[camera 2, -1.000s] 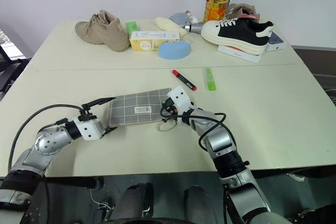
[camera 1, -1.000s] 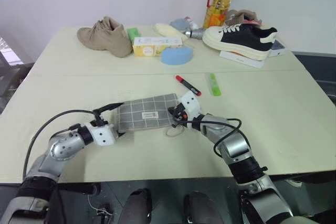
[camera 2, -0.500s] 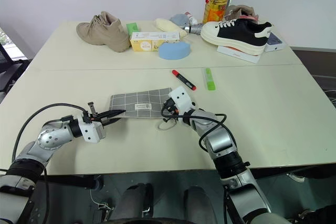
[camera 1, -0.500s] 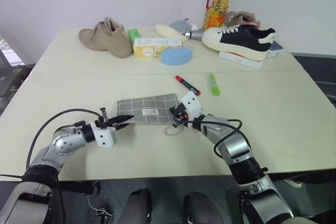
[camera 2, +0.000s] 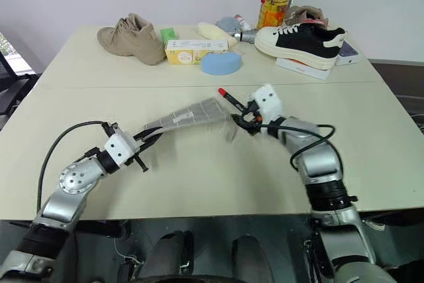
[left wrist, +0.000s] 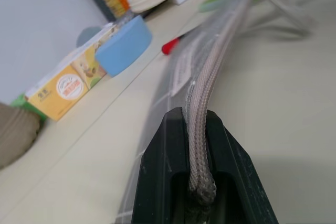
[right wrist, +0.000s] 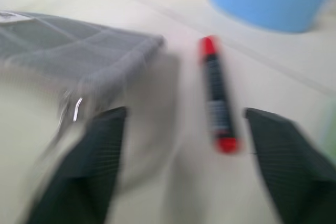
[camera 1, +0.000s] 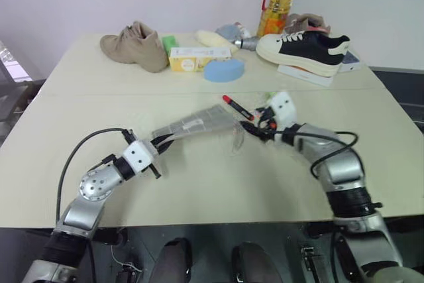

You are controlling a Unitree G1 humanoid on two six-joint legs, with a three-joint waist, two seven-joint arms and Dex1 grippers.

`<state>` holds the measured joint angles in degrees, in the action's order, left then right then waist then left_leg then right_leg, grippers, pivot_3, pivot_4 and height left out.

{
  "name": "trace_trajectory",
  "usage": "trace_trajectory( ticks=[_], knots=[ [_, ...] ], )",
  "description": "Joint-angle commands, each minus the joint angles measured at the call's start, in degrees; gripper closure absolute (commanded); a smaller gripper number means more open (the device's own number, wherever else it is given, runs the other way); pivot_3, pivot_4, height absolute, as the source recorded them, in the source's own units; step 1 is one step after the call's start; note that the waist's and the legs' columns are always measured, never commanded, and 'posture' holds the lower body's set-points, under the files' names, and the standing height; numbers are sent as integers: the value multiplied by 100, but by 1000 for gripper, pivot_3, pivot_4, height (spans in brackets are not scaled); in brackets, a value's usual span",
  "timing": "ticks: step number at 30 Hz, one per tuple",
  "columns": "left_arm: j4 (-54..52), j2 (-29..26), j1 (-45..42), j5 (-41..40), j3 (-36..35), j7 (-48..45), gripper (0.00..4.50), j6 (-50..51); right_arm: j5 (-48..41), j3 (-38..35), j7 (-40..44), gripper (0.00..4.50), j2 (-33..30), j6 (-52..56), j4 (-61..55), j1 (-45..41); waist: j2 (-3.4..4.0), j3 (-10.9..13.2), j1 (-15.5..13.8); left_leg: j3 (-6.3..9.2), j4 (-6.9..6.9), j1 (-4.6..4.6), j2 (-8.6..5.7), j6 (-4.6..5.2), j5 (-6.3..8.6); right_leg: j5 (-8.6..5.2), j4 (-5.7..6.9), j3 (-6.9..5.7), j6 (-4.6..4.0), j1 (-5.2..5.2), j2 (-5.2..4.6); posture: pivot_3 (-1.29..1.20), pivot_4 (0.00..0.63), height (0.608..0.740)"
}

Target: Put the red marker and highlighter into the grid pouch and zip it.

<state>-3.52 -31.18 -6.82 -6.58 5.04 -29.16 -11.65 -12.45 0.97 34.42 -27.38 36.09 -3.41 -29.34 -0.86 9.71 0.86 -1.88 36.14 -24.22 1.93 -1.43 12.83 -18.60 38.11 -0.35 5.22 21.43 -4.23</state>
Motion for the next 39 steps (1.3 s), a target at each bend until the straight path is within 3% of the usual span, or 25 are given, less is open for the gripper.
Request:
trace_trajectory(
  ticks=[1,7,15,18,24,28,32,39],
  knots=[
    [-660,272,52,23,-169,414,4500,674,-143,-253,-70,499,-114,225,-429,30,0,0,10,0,0,0,4,0,0,0,0,1,0,0,12,0,150,740],
    [-1100,700,17,138,-63,695,4500,1262,-307,-192,-302,499,255,687,-618,65,-1,0,8,6,0,2,10,-1,-1,0,1,6,-1,0,25,0,150,740],
    [-1125,721,-34,304,-31,536,4500,1258,-296,-109,-899,499,920,1002,-422,-312,0,0,-3,4,1,1,9,-2,-1,0,0,8,-2,1,28,0,150,740],
    [-1116,715,-43,330,-40,501,4500,1240,-362,-128,-960,1390,1029,1118,-425,-363,0,0,-13,5,0,1,10,-2,-1,0,-1,8,-2,1,28,0,150,740],
    [-1120,740,-49,381,-40,481,4500,1249,-393,-80,-936,4472,1058,1118,-490,-399,0,0,-9,4,0,-8,8,-2,-1,0,-4,8,-3,6,24,0,150,740],
    [-1133,786,-56,437,20,493,4500,1283,-224,393,-756,4472,894,1080,-714,-400,0,0,-8,4,0,-8,8,-2,-1,0,-4,8,-3,7,25,0,150,740],
    [-1166,949,-117,546,183,531,4500,1399,48,1328,-394,4472,646,958,-1194,-339,0,0,-5,3,-2,-9,8,-2,-1,0,-4,8,-3,12,25,0,150,740],
    [-1178,1270,-244,763,460,629,4500,1608,117,2183,-142,4472,880,978,-1636,-520,0,0,-6,6,1,-11,9,-2,-1,0,-4,7,-3,11,29,0,150,740]
  ],
)
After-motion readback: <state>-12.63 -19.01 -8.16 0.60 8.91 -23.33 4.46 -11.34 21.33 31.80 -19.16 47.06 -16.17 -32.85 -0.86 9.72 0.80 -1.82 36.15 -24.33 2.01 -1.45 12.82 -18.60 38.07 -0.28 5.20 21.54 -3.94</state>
